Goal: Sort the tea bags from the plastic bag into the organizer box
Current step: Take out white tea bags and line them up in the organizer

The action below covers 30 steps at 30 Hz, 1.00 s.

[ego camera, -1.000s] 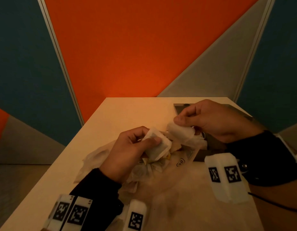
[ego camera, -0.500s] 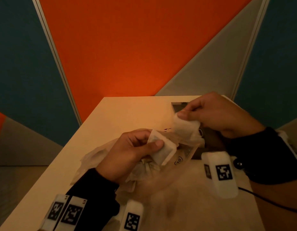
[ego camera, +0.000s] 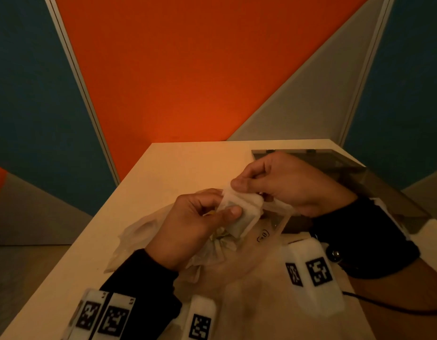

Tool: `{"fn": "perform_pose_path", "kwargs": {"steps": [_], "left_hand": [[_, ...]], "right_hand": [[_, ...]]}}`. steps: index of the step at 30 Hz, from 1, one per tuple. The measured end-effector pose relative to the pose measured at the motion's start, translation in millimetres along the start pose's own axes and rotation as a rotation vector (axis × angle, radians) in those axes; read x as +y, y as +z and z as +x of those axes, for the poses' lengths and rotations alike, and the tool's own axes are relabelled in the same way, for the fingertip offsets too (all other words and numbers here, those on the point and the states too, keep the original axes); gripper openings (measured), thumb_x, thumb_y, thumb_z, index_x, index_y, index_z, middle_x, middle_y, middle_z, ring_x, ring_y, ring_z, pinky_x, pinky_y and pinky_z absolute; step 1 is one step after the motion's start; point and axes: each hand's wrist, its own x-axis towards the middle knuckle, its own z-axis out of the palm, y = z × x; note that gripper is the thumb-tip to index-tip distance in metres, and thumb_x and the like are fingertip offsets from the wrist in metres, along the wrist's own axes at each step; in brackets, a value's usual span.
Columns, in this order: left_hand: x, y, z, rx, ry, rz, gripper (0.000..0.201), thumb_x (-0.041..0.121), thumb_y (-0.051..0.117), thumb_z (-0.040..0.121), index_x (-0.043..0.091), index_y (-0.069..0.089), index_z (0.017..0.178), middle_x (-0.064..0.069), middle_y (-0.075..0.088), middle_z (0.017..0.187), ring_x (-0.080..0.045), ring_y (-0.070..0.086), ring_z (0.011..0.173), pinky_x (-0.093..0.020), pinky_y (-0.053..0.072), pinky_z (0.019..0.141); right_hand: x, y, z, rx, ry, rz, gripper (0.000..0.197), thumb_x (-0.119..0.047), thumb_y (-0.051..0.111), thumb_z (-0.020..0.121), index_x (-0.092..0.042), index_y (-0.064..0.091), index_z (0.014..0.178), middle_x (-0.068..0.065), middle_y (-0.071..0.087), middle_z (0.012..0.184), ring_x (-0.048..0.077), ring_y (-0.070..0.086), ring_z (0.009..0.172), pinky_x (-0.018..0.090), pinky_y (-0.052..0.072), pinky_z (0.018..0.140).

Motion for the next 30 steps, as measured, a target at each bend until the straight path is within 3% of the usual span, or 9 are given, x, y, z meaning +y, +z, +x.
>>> {"fn": "perform_pose_path", "kwargs": {"steps": [4,8,13,17,20,23,26,28,30], "left_hand": [[1,2,0,-0.001,-0.011,-0.004,0.029,0.013,0.072,0.076,-0.009,0.073,0.094,-0.020,0.070,0.106,-0.038,0.063,0.104,-0.059,0.047,0.095],[-1,2,0,-0.016,0.008,-0.016,0.029,0.014,0.074,0.077,-0.012,0.071,0.090,-0.022,0.068,0.104,-0.039,0.062,0.104,-0.055,0.048,0.094],[1,3,-2,-0.064,0.012,-0.062,0.025,0.008,0.069,0.079,-0.014,0.070,0.090,-0.018,0.070,0.098,-0.028,0.065,0.093,-0.034,0.053,0.083],[2,6,-3,-0.095,-0.025,-0.144,0.021,0.004,0.070,0.080,-0.014,0.070,0.089,-0.015,0.070,0.094,-0.024,0.066,0.085,-0.029,0.054,0.075],[2,7,-2,-0.079,-0.024,-0.149,0.022,0.003,0.069,0.079,-0.016,0.069,0.090,-0.015,0.071,0.093,-0.022,0.065,0.086,-0.028,0.053,0.076],[2,7,-2,-0.050,-0.019,-0.113,0.024,0.003,0.066,0.079,-0.017,0.068,0.091,-0.018,0.070,0.094,-0.023,0.064,0.086,-0.030,0.051,0.076],[2,6,-1,-0.018,-0.019,-0.069,0.024,0.005,0.069,0.080,-0.016,0.069,0.092,-0.024,0.069,0.099,-0.026,0.064,0.089,-0.034,0.051,0.079],[1,5,-1,0.000,-0.015,-0.045,0.025,0.008,0.073,0.080,-0.014,0.070,0.092,-0.028,0.067,0.101,-0.034,0.064,0.092,-0.042,0.051,0.082],[1,6,0,0.012,-0.020,-0.039,0.025,0.009,0.073,0.081,-0.013,0.071,0.091,-0.030,0.065,0.103,-0.045,0.061,0.099,-0.051,0.050,0.088]], "right_hand": [[1,-6,2,0.038,0.012,0.035,0.019,-0.027,0.074,0.081,-0.010,0.078,0.084,0.010,0.073,0.077,0.014,0.057,0.067,0.030,0.043,0.062],[5,-20,5,0.145,0.025,0.125,0.017,-0.023,0.071,0.084,-0.007,0.076,0.086,0.002,0.071,0.075,0.014,0.052,0.066,0.030,0.038,0.060],[25,-46,12,0.238,0.178,0.253,0.017,-0.023,0.067,0.088,-0.007,0.072,0.093,0.003,0.067,0.077,0.014,0.052,0.069,0.028,0.038,0.060],[50,-57,22,0.408,0.396,-0.222,0.018,-0.022,0.064,0.091,-0.007,0.071,0.086,0.004,0.065,0.074,0.016,0.056,0.069,0.027,0.041,0.059],[56,-64,25,0.514,0.432,-0.534,0.016,-0.023,0.062,0.093,-0.010,0.070,0.087,0.009,0.068,0.088,0.024,0.062,0.086,0.038,0.050,0.077],[27,-57,10,0.372,0.162,-0.370,0.010,-0.024,0.065,0.091,-0.018,0.073,0.090,0.002,0.071,0.090,0.017,0.062,0.087,0.038,0.050,0.086],[-14,-36,-18,-0.026,-0.065,-0.230,0.011,-0.028,0.071,0.083,-0.025,0.077,0.092,-0.010,0.075,0.090,0.009,0.066,0.084,0.022,0.052,0.077],[-25,-25,-25,-0.171,-0.091,-0.316,0.014,-0.032,0.074,0.080,-0.027,0.077,0.093,-0.017,0.074,0.088,-0.002,0.066,0.084,0.012,0.051,0.070],[-24,-17,-23,-0.168,-0.080,-0.438,0.017,-0.039,0.077,0.076,-0.030,0.077,0.091,-0.021,0.071,0.084,-0.005,0.062,0.081,0.015,0.051,0.069]]}}
